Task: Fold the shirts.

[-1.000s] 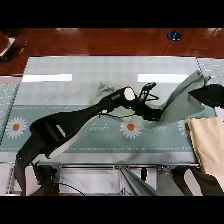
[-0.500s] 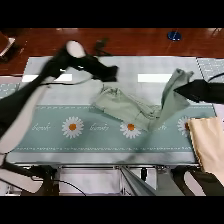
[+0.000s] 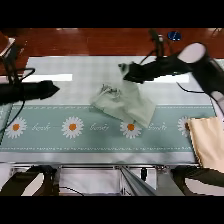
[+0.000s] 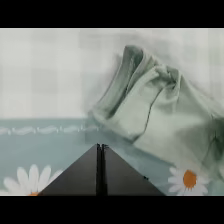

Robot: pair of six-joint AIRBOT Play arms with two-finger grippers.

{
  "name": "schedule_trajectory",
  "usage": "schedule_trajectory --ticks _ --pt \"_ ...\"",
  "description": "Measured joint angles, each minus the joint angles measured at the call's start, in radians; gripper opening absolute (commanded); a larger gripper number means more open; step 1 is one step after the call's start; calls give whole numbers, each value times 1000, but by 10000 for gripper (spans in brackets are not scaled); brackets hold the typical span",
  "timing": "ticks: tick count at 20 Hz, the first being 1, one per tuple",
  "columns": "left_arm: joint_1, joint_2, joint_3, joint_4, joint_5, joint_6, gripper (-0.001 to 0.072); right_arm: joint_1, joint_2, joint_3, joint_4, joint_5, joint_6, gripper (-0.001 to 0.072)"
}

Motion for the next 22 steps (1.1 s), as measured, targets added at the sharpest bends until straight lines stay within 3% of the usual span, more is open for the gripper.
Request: schedule_trajectory --ticks 3,4,6,12,14,17,20,22 --pt "17 135 -151 -24 21 0 26 60 -172 124 0 -29 19 19" --pt "20 158 -187 -33 26 0 26 75 -221 154 1 -32 31 51" --pt "24 179 -234 -40 37 0 26 97 -289 191 2 -35 51 426" --pt "27 169 -295 -58 104 -1 26 55 -299 226 -3 114 37 417" --pt "27 163 -299 -65 117 -2 26 -9 -217 222 -85 206 41 417" --pt "27 158 -303 -71 131 -2 26 -112 -16 111 -324 282 87 416" --pt "27 156 -304 -74 134 -1 26 -225 267 -217 -537 182 228 416" --pt "27 156 -305 -74 135 -1 26 -291 431 -477 -575 34 344 416"
